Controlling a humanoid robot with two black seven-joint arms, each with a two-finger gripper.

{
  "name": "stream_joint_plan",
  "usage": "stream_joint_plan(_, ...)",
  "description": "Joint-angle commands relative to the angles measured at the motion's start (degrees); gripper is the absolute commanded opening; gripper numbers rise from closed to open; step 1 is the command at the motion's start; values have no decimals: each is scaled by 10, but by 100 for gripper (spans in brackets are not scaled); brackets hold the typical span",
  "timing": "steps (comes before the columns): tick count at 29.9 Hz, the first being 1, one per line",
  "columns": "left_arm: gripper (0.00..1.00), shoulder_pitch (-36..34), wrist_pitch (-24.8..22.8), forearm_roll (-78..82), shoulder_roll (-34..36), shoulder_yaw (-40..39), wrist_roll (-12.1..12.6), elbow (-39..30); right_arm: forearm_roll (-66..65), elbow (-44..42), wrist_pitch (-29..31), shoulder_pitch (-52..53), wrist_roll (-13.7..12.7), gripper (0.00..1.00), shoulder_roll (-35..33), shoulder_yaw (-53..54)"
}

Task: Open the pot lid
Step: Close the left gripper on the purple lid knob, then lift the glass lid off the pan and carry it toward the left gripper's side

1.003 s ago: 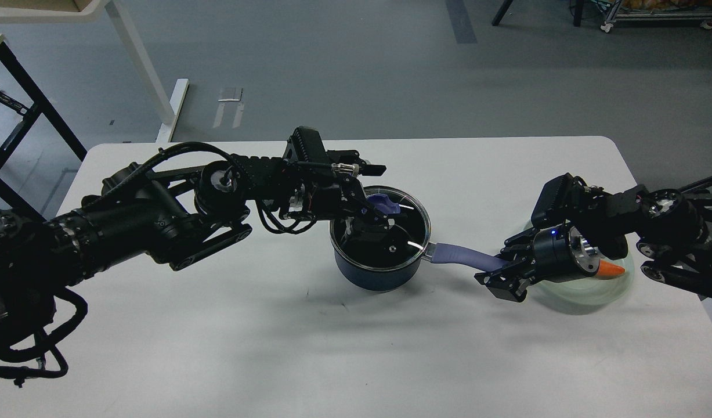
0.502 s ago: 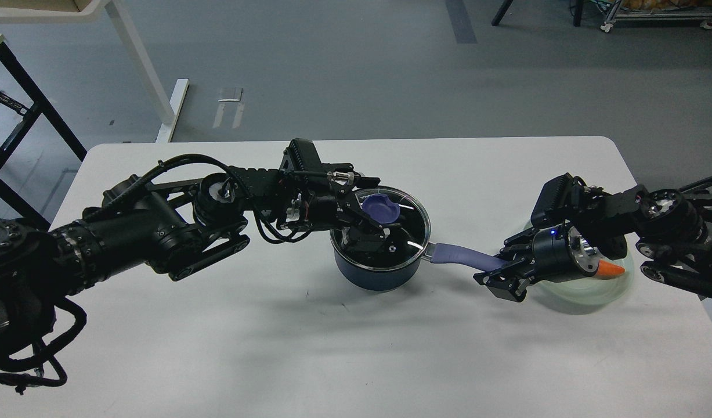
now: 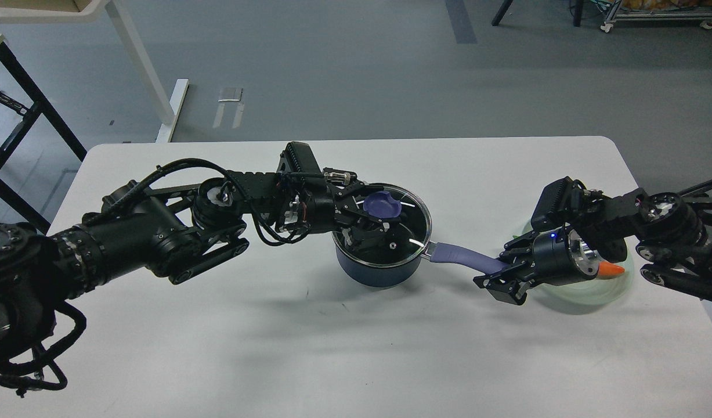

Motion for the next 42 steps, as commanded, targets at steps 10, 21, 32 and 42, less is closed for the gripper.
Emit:
stream_joint_plan(10,30,-15,-1,-2,39,-6,0,-56,0,0,0,0,0,30,0,0)
stream_joint_plan(21,32,-18,9,-101,302,-1,0,-198,0,0,0,-1,0,30,-1,0)
stream_joint_plan(32,33,160,132,-100,434,1,0,-199,0,0,-1,-1,0,31,-3,0)
stream_joint_plan(42,33,234,210,-93,425,12,0,-145,0,0,-1,-1,0,31,-7,0)
